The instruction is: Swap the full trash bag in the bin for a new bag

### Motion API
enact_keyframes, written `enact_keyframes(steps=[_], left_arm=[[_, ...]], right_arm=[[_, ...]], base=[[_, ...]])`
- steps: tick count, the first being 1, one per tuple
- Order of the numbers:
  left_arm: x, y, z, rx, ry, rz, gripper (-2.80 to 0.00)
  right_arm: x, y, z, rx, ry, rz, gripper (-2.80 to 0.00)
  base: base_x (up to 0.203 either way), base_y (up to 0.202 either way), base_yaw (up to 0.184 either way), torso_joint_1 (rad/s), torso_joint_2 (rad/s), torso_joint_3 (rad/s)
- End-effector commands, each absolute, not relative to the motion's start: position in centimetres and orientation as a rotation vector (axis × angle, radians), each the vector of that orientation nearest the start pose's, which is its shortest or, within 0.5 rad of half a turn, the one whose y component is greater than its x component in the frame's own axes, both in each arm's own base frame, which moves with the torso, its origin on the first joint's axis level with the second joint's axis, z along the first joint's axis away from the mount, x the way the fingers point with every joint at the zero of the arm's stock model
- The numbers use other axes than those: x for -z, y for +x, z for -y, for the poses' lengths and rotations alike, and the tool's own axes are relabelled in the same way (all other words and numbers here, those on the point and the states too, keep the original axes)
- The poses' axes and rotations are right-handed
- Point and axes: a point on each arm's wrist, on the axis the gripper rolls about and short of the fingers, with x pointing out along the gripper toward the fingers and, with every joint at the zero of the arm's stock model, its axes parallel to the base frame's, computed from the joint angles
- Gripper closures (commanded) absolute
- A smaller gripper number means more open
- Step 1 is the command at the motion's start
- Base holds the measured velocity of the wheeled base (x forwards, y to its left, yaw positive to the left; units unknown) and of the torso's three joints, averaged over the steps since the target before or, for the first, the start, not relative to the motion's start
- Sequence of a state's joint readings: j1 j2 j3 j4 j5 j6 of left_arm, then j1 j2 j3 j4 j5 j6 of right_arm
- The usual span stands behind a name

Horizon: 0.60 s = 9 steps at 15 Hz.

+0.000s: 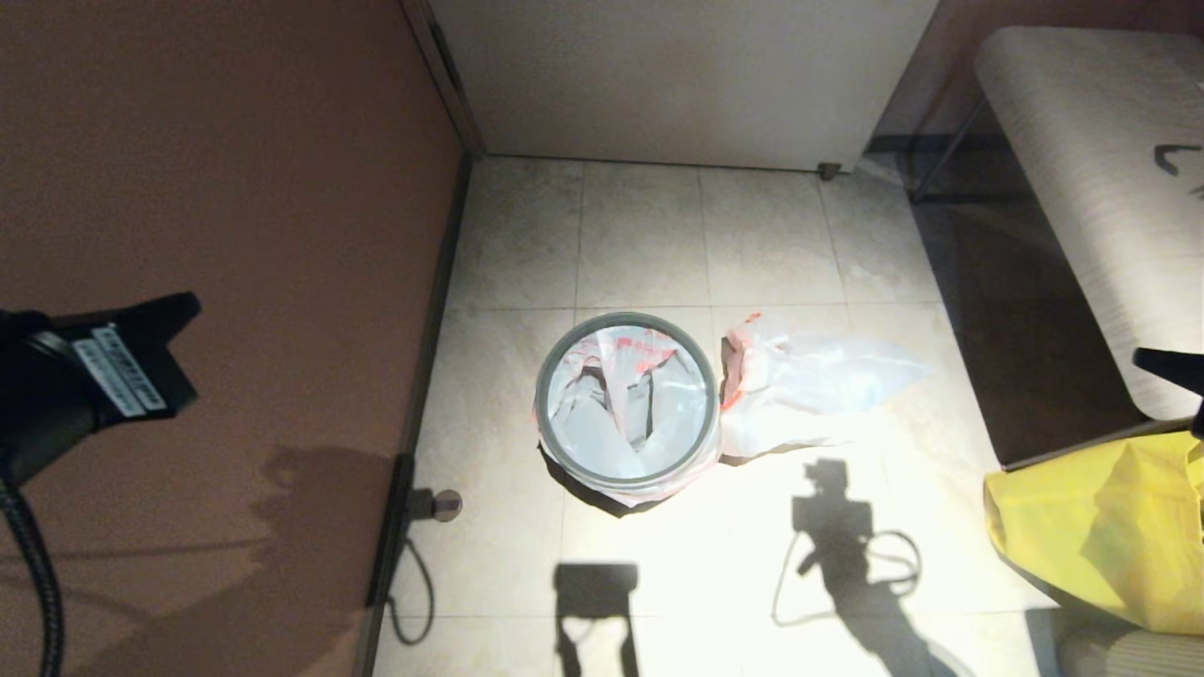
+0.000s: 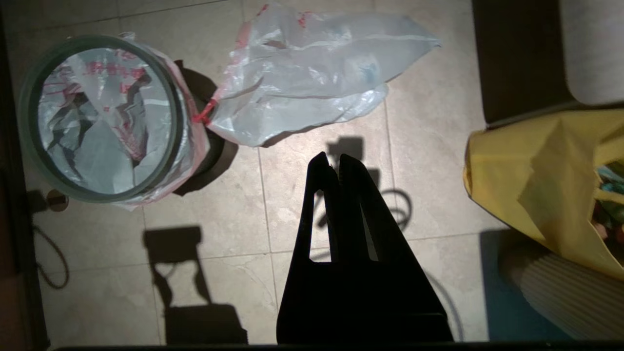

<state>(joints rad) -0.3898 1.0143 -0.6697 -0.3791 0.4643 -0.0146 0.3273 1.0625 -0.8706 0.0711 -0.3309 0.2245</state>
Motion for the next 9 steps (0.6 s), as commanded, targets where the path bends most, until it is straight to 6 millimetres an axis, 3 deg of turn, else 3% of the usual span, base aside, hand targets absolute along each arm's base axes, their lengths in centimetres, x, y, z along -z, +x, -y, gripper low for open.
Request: enact_keyframes(steps=[1, 7, 9], left_arm=[[-27.6, 10.5, 2.4, -0.148, -0.056, 0.108, 0.0], [-26.8, 6.0, -0.1, -0.317, -0.094, 0.228, 0.0], [-26.2, 3.6, -0.7, -0.366, -0.108, 0.287, 0.0]], right_arm=[[-27.0, 9.5, -2.1, 0.064, 0.166, -0.178, 0.0], [-24.6, 3.9, 0.0, 0.152, 0.199, -0.085, 0.0], [-23.8, 1.7, 0.5, 0.178, 0.208, -0.049, 0.0]], base=[[0.0, 0.0, 0.0, 0.0, 0.0, 0.0], [0.0, 0.0, 0.0, 0.0, 0.0, 0.0], [0.0, 0.0, 0.0, 0.0, 0.0, 0.0]])
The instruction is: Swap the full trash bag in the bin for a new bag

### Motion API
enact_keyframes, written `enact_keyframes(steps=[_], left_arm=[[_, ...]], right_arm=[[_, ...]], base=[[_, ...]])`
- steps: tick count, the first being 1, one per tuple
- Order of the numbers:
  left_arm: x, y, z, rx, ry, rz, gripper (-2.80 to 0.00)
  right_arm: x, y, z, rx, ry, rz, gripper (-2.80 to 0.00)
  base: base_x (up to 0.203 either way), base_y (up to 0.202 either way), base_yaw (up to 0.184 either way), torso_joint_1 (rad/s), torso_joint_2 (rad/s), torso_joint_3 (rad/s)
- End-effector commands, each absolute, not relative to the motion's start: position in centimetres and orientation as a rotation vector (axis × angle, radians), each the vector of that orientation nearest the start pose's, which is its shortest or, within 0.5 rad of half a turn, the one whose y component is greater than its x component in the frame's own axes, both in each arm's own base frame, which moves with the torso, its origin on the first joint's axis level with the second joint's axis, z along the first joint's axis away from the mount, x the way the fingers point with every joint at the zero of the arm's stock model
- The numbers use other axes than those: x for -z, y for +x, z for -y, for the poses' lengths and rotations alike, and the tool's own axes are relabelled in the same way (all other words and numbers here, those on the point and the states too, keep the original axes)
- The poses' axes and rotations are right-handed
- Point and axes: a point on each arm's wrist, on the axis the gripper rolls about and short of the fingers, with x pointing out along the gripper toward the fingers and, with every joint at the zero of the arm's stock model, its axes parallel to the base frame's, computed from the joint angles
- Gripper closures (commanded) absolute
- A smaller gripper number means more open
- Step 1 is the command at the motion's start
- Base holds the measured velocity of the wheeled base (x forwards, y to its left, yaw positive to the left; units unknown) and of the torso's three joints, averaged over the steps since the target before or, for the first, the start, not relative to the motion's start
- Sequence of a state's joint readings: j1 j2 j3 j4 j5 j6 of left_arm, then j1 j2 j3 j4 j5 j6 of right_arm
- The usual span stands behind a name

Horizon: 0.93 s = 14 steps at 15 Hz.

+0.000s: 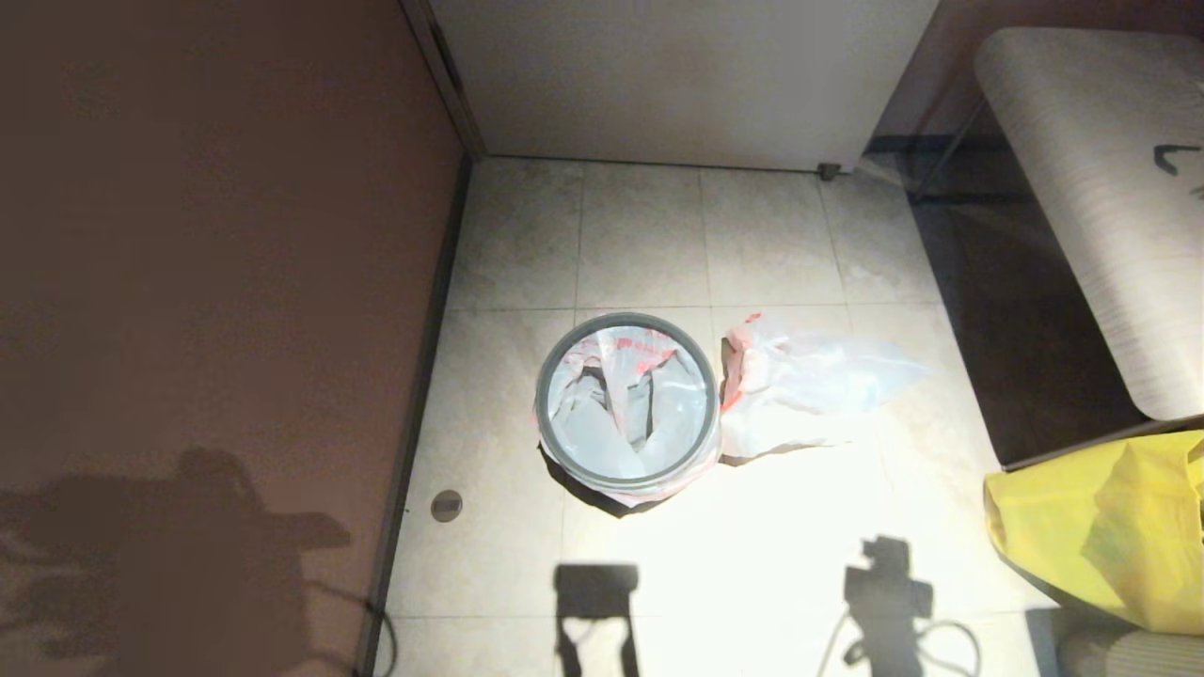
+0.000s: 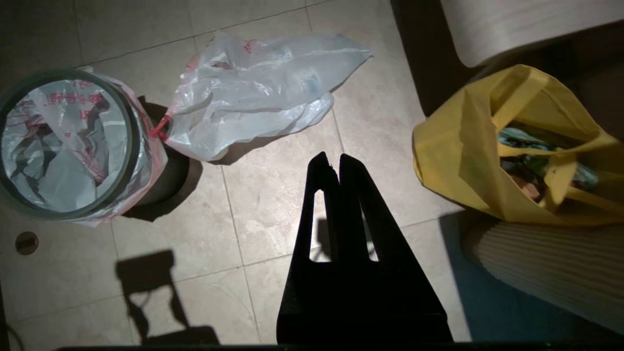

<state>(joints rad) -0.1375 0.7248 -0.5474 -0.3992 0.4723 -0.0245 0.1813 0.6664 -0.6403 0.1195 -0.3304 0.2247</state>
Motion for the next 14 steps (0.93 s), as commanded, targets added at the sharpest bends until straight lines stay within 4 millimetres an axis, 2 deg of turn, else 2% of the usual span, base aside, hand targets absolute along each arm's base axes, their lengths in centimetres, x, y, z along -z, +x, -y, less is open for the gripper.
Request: enact_keyframes(steps=[1, 4, 6, 11, 14], left_arm=[[-25.6, 2.4, -0.8, -0.385, -0.11, 0.31, 0.0], [-23.1, -0.5, -1.1, -0.402, -0.111, 0.328, 0.0], [-20.5, -1.4, -1.1, -0.413, -0.098, 0.282, 0.0], [-16.1, -2.0, -0.9, -0.434, -0.07, 0.236, 0.0], [-12.7, -2.3, -0.7, -0.343, -0.055, 0.218, 0.0]], right_arm=[[-23.3, 0.5, 0.7, 0.187, 0.211, -0.036, 0.0], [-21.6, -2.7, 1.1, 0.209, 0.207, -0.004, 0.0], [-20.2, -4.2, 1.3, 0.242, 0.199, -0.024, 0.0], [-19.3, -4.1, 1.2, 0.325, 0.212, -0.051, 0.0], [-16.7, -5.1, 1.0, 0.357, 0.171, -0.036, 0.0]], base=[[0.0, 0.0, 0.0, 0.0, 0.0, 0.0], [0.0, 0.0, 0.0, 0.0, 0.0, 0.0], [0.0, 0.0, 0.0, 0.0, 0.0, 0.0], [0.0, 0.0, 0.0, 0.0, 0.0, 0.0], [0.0, 0.0, 0.0, 0.0, 0.0, 0.0]])
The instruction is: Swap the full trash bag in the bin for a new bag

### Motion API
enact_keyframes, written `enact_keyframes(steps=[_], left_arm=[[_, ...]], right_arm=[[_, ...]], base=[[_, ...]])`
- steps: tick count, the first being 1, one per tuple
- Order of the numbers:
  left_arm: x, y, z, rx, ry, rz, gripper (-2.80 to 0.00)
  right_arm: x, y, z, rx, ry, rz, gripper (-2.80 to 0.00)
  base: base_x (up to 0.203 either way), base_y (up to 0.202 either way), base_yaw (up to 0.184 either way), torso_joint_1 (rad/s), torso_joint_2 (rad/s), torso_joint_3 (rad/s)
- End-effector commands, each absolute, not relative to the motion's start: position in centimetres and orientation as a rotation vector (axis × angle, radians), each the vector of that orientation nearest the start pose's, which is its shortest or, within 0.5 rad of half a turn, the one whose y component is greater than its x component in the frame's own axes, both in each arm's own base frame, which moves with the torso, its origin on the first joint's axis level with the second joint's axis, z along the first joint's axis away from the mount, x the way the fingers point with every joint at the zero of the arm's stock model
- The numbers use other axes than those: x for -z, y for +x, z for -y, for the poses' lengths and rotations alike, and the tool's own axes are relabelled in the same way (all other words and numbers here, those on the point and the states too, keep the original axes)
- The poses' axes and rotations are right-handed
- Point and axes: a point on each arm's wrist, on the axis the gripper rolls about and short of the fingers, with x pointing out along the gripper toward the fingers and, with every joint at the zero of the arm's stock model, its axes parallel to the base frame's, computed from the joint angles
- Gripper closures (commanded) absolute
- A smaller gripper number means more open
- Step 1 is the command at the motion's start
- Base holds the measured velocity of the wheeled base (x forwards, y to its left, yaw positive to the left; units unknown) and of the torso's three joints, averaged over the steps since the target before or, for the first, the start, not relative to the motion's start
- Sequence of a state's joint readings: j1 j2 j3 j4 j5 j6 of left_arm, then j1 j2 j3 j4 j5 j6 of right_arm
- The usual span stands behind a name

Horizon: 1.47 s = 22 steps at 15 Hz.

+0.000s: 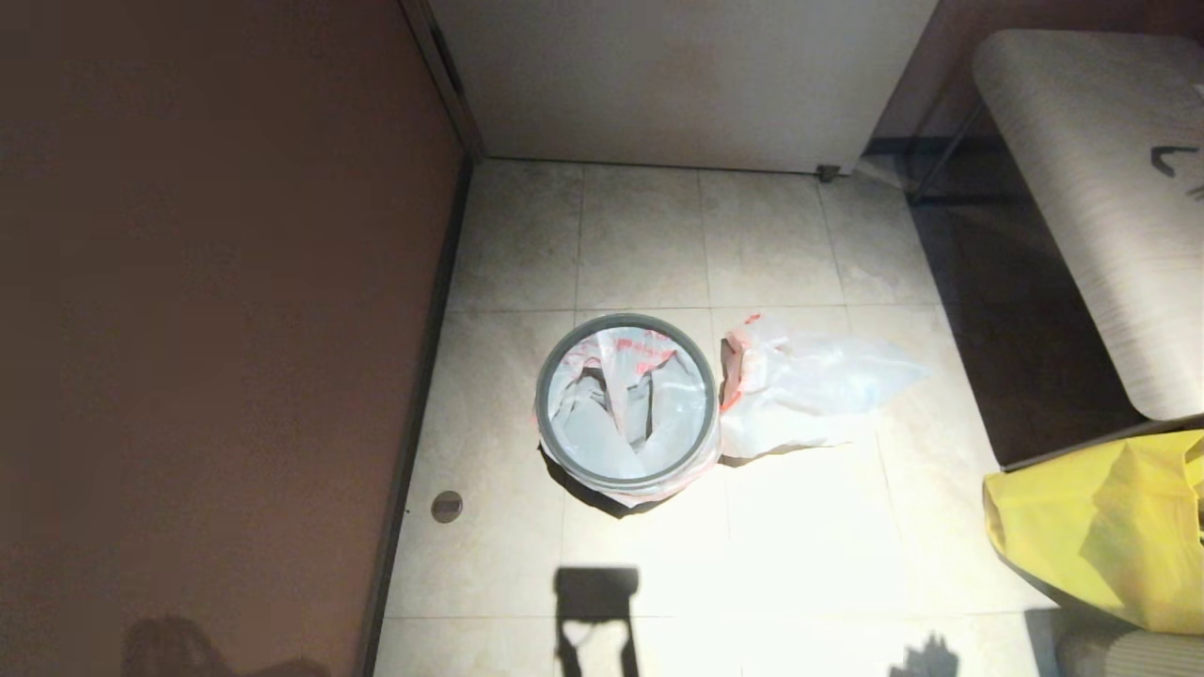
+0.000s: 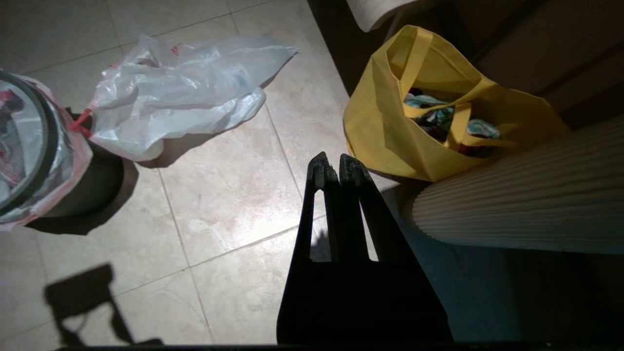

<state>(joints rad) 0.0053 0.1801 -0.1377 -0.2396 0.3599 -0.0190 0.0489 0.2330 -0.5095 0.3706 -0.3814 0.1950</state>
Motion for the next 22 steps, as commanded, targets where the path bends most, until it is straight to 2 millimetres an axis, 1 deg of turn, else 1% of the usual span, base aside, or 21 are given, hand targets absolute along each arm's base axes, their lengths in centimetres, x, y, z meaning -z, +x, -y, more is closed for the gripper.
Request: enact_keyframes(steps=[1, 3, 5, 6, 8, 10, 11, 16, 18, 22], left_arm=[[-11.8, -2.3, -0.7, -0.322, -0.052, 0.21, 0.0], [-10.2, -2.3, -0.6, -0.283, -0.046, 0.2, 0.0], [-9.2, -2.5, -0.5, -0.224, -0.032, 0.14, 0.0], [-9.0, -2.5, -0.3, -0.162, -0.027, 0.126, 0.0], [-8.5, -2.5, -0.1, -0.069, -0.019, 0.06, 0.0], [-7.7, -2.3, 0.0, -0.014, -0.009, 0.007, 0.0], [-7.6, -2.4, 0.0, -0.005, 0.002, -0.001, 0.0], [-7.7, -2.4, 0.0, -0.009, -0.017, 0.0, 0.0], [-7.7, -2.3, 0.0, -0.009, -0.018, 0.005, 0.0], [-7.7, -2.3, 0.0, -0.009, -0.017, 0.006, 0.0]], right_arm=[[-15.6, -5.4, 1.0, 0.358, 0.167, -0.027, 0.0], [-13.5, -5.8, 0.8, 0.321, 0.164, -0.012, 0.0], [-11.0, -4.8, 0.7, 0.288, 0.166, -0.063, 0.0], [-10.0, -4.3, 0.7, 0.275, 0.171, -0.073, 0.0], [-8.7, -3.3, 0.5, 0.177, 0.127, -0.069, 0.0], [-8.3, -3.1, 0.3, 0.094, 0.092, -0.078, 0.0], [-8.0, -3.0, 0.2, 0.053, 0.091, -0.091, 0.0], [-7.5, -2.7, 0.1, 0.031, 0.035, -0.079, 0.0], [-7.6, -2.6, 0.1, 0.03, 0.063, -0.071, 0.0], [-7.6, -2.7, 0.1, 0.03, 0.063, -0.067, 0.0]], base=[[0.0, 0.0, 0.0, 0.0, 0.0, 0.0], [0.0, 0.0, 0.0, 0.0, 0.0, 0.0], [0.0, 0.0, 0.0, 0.0, 0.0, 0.0], [0.0, 0.0, 0.0, 0.0, 0.0, 0.0], [0.0, 0.0, 0.0, 0.0, 0.0, 0.0], [0.0, 0.0, 0.0, 0.0, 0.0, 0.0], [0.0, 0.0, 0.0, 0.0, 0.0, 0.0], [0.0, 0.0, 0.0, 0.0, 0.0, 0.0], [0.0, 0.0, 0.0, 0.0, 0.0, 0.0], [0.0, 0.0, 0.0, 0.0, 0.0, 0.0]])
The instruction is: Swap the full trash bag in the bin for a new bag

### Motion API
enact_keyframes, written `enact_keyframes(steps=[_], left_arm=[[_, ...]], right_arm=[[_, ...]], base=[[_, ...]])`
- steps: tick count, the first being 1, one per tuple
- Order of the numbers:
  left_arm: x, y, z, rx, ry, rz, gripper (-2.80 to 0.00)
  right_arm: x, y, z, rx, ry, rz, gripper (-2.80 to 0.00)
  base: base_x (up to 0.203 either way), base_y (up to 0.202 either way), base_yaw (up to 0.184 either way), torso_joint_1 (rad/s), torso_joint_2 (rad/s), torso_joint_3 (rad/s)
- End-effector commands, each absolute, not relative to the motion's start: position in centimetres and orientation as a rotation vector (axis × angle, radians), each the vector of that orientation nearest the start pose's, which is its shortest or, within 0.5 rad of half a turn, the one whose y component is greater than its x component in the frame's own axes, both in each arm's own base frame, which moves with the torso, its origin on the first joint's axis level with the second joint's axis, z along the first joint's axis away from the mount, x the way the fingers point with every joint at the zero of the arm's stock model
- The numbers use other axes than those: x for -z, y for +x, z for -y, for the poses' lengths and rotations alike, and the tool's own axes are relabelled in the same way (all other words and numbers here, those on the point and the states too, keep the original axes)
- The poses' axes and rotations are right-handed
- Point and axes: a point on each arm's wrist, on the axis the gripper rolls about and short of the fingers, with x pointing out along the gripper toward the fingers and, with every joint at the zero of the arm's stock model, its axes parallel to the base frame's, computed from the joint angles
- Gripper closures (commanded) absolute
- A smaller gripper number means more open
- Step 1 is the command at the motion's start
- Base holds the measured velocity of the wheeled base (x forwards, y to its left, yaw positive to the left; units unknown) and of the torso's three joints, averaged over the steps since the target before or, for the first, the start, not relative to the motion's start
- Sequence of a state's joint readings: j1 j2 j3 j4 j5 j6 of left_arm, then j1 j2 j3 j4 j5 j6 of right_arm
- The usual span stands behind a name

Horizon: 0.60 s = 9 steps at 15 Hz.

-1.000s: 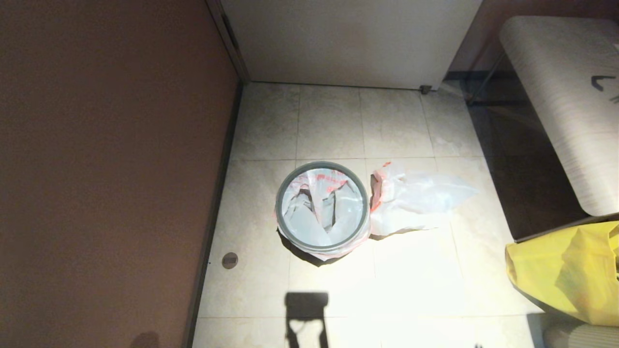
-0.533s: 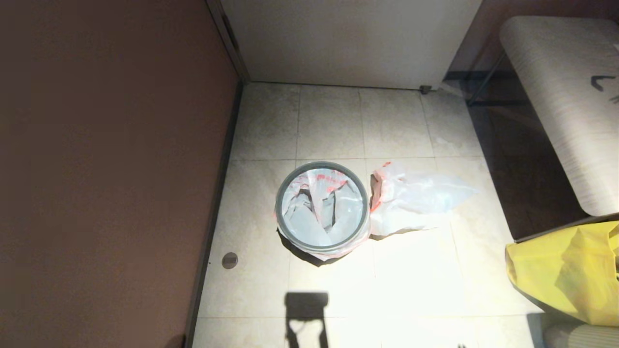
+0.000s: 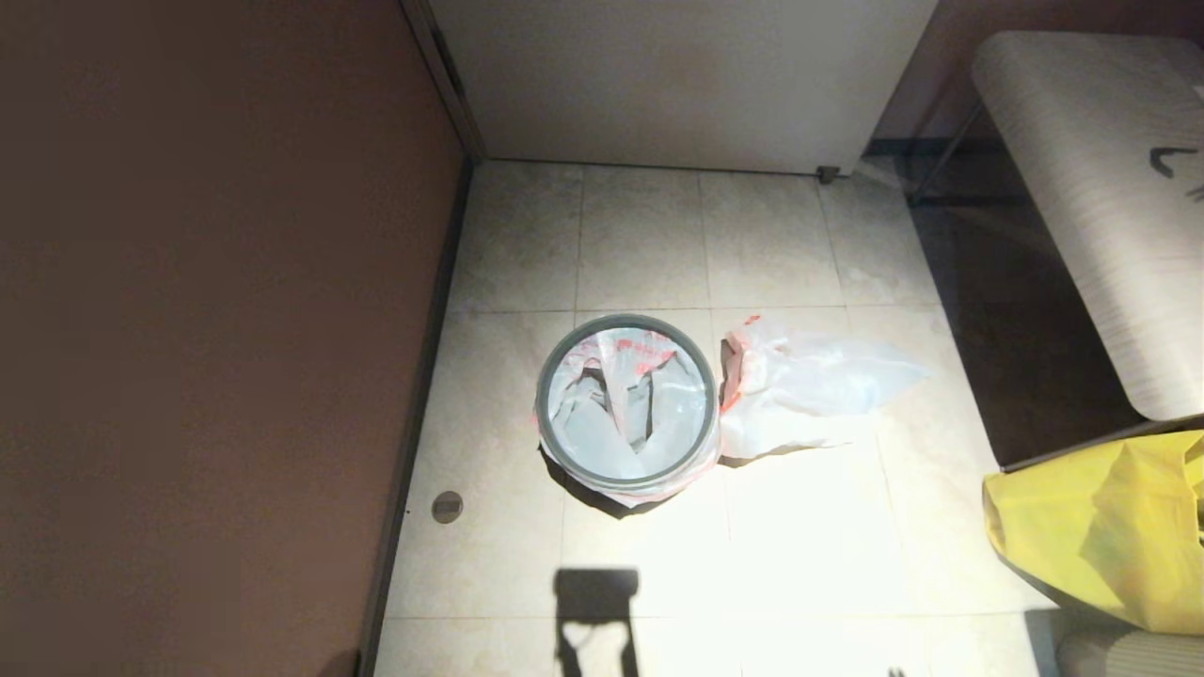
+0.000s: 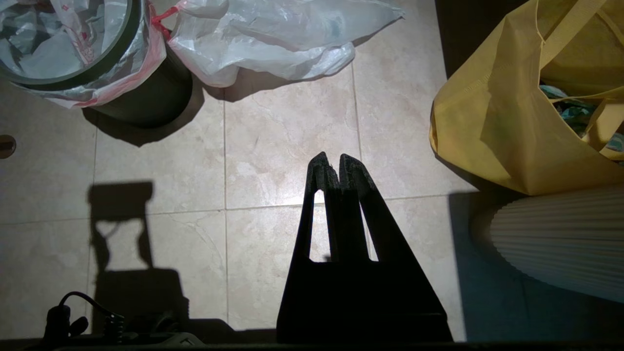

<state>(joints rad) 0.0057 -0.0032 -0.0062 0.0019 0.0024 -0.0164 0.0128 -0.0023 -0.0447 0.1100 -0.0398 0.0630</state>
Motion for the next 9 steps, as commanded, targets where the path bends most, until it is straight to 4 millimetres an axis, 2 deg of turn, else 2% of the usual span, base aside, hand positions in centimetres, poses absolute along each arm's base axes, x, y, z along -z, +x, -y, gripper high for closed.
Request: enact_keyframes(steps=[1, 9], left_arm=[[-7.7, -2.34, 0.01, -0.009, -0.017, 0.006, 0.0], [-7.7, -2.34, 0.01, -0.009, -0.017, 0.006, 0.0]], right_arm=[[-7.63, -2.66, 0.12, 0.03, 0.063, -0.067, 0.0], [-7.59, -2.65, 0.12, 0.029, 0.062, -0.071, 0.0]], base=[[0.0, 0.0, 0.0, 0.0, 0.0, 0.0], [0.0, 0.0, 0.0, 0.0, 0.0, 0.0]])
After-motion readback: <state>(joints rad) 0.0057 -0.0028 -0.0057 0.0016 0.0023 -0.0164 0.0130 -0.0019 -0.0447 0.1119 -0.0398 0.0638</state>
